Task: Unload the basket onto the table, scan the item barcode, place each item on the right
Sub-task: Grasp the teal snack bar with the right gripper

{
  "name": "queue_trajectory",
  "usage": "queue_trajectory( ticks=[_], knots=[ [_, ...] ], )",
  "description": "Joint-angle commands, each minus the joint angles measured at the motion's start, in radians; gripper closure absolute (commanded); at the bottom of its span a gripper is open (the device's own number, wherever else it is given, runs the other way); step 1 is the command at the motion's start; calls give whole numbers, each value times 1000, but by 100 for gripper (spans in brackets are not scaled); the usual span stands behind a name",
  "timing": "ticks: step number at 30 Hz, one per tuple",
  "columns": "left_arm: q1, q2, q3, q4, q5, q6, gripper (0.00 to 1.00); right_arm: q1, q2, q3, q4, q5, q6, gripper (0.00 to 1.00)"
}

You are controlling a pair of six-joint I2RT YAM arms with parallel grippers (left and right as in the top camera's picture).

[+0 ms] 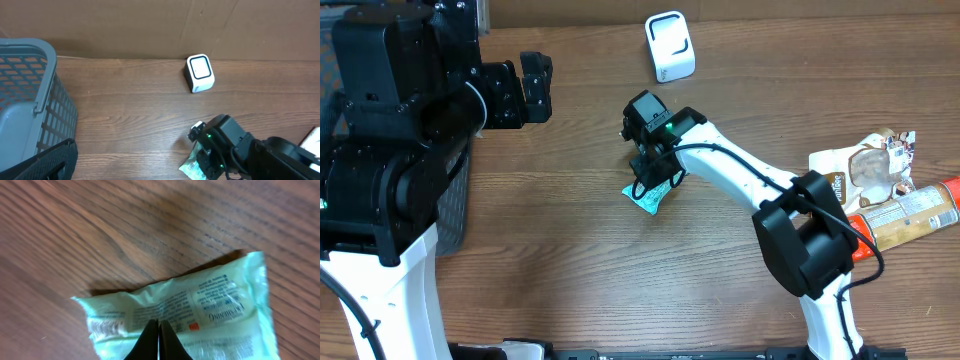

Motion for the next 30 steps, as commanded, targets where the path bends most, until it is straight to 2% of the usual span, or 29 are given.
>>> queue_trajectory(
  ticks=[1, 14, 15, 17, 19, 22, 28, 30],
  knots=[
    [-2, 6, -1, 3, -10, 19, 0, 5, 32, -11, 5, 9, -9, 96],
    [-2, 6, -1, 3, -10, 19, 0, 9, 55, -11, -6, -6, -43, 96],
    [-2, 6, -1, 3, -10, 19, 0, 11, 55, -11, -6, -6, -48, 94],
    [-2, 6, -1, 3, -10, 19, 0, 21, 55, -11, -10, -6, -61, 73],
    [-2, 6, -1, 3, -10, 19, 1, 29, 55, -10, -11, -5, -68, 58],
    [-2, 6, -1, 3, -10, 19, 0, 36, 55, -8, -19, -6, -77, 48],
    [-2, 6, -1, 3, -10, 19, 0, 46, 55, 19, -42, -34, -124, 36],
    [-2, 6, -1, 3, -10, 19, 0, 45, 55, 42, -59, -63, -150, 27]
  ],
)
